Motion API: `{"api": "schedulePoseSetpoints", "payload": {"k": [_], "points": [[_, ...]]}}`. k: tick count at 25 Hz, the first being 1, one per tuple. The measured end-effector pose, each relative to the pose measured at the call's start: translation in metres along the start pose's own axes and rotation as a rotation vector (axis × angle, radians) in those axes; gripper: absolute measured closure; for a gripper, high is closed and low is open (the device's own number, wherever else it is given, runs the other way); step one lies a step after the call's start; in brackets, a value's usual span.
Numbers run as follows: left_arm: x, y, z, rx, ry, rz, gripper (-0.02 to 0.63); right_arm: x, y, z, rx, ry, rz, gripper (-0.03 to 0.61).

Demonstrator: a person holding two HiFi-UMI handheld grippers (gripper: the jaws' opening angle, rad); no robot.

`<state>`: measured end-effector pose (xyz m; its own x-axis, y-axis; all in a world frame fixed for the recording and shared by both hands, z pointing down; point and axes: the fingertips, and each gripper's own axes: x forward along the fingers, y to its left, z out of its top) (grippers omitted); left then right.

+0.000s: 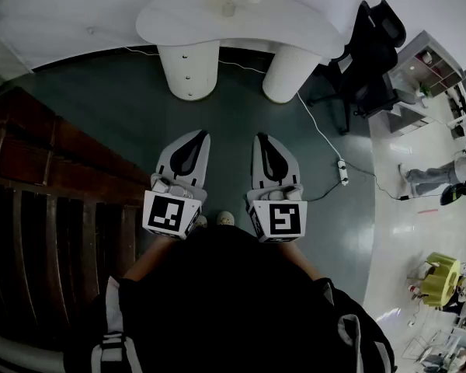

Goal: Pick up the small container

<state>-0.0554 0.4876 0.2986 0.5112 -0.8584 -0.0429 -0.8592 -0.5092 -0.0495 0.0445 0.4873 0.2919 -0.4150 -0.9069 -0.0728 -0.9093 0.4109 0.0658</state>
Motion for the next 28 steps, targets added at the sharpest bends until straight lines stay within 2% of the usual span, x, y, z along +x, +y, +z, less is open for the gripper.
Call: {"api": "schedulePoseSetpoints", "payload": {"k": [9,13,18,24,26,28], "points": [[0.029,-0.013,0.000,-0.001,-0.012,0.025,0.606,0.006,-0.032,-0.003,-0.018,-0.012,0.013,0.557],[0.040,-0.017,-0.001,0.005,-0.023,0.028,0.606,0.013,-0.043,-0.008,0.028,-0.019,0.031,0.557],[0.053,-0.015,-0.008,-0.007,0.018,0.034,0.606,0.022,-0.052,-0.011,0.032,-0.009,0.043,0.557],[0.078,0.002,-0.010,-0.003,0.026,0.039,0.603,0.040,-0.061,-0.019,0.043,0.002,0.041,0.557],[0.092,0.009,-0.011,-0.002,0.021,0.032,0.587,0.051,-0.068,-0.024,0.040,0.008,0.034,0.557],[0.105,0.017,-0.012,-0.005,0.022,0.026,0.539,0.062,-0.075,-0.028,0.028,0.018,0.022,0.557]]}}
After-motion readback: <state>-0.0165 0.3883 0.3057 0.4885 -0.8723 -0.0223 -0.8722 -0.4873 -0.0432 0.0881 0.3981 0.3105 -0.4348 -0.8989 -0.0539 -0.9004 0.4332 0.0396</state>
